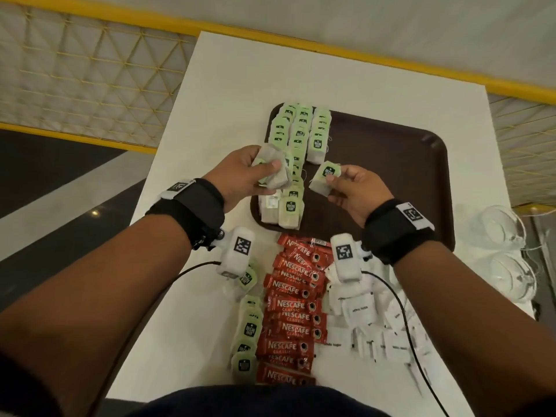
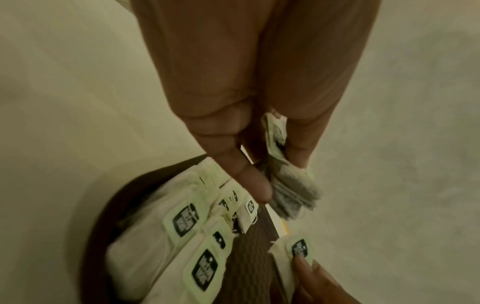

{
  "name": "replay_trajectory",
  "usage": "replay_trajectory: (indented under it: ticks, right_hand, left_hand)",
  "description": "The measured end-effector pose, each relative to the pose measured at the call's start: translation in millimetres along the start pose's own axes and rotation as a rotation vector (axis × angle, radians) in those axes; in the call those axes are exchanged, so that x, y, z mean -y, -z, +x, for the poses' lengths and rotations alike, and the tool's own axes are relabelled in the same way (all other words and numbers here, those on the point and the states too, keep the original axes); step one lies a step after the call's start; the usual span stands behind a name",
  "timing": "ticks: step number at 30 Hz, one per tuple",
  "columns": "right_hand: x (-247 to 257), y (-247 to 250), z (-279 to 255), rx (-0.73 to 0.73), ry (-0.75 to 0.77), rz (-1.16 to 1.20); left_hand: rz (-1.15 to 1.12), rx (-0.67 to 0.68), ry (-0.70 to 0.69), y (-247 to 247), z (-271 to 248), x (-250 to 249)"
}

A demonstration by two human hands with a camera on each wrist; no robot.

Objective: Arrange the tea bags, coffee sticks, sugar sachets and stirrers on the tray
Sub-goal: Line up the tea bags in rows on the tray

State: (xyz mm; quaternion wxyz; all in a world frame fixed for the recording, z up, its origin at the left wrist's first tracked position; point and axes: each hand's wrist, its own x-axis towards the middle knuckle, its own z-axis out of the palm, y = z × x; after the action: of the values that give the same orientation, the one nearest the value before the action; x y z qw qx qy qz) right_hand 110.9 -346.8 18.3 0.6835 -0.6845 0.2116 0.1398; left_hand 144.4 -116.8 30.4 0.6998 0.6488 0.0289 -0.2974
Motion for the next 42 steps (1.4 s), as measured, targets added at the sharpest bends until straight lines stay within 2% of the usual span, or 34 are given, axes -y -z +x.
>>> replay_trajectory:
  ticks: [5, 8, 13, 17, 20, 23, 26, 29, 32, 39, 42]
  right_hand:
    - [5, 6, 62, -0.080, -0.044, -0.232]
    - [8, 3, 84, -0.122, -0.021, -0.319]
    - [7, -2, 104, -0.222, 0.008, -0.448]
    - [1, 0, 111, -0.268, 0.009, -0.566]
    - [5, 2, 108, -0.313, 0.095, -0.603]
    - [18, 0, 90, -0.242, 0.216, -0.505]
    - [31, -7, 64, -0.020, 0.245, -0.326]
    - [30, -14, 49, 0.090, 0.259, -0.367]
    - [25, -17, 47, 0.064, 0.281, -0.402]
    - [19, -15, 44, 0.043, 0.226, -0.346]
    - [18, -13, 45, -0.068, 0.316, -0.426]
  left_hand:
    - [-0.047, -0.077, -0.024, -9, 31, -3]
    - [-0.063, -0.083, -0.052, -12, 43, -4]
    - [-0.072, -0.137, -0.054, -12, 56, 3]
    - [-0.014, -0.097, -0.047, -15, 59, 2]
    - [-0.119, -0.063, 0.014, -18, 62, 3]
    - [-0.187, -0.052, 0.037, -22, 63, 2]
    - [-0.195, -0.107, 0.008, -28, 66, 0]
    - [-0.164, -0.137, -0.011, -34, 69, 0]
    - [-0.136, -0.117, -0.023, -38, 68, 1]
    - [-0.203, -0.066, 0.036, -36, 64, 0]
    - [-0.117, -0.078, 0.029, -35, 61, 0]
